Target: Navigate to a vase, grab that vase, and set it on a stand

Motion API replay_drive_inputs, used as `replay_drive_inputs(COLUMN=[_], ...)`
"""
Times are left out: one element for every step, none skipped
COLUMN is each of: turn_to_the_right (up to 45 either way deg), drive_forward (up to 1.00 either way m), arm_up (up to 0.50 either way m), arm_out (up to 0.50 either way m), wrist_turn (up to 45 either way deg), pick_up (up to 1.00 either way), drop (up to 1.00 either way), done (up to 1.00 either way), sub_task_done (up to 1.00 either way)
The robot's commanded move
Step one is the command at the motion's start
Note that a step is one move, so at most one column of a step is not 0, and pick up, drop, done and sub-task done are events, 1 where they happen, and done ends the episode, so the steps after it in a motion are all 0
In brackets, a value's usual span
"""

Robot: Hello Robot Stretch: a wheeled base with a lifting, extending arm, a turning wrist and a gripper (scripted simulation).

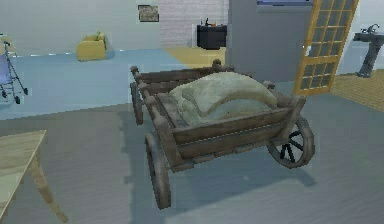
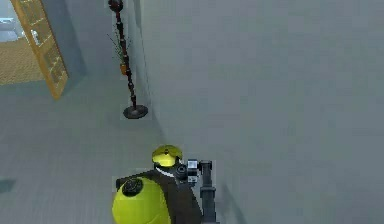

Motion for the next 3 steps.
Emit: replay_drive_inputs(turn_to_the_right=[0.0, 0.0, 0.0], drive_forward=[0.0, 0.0, 0.0], arm_up=[0.0, 0.1, 0.0], arm_out=[0.0, 0.0, -0.08], wrist_turn=[0.0, 0.0, 0.0], pick_up=[0.0, 0.0, 0.0], drop=[1.0, 0.0, 0.0], done=[0.0, 0.0, 0.0], sub_task_done=[0.0, 0.0, 0.0])
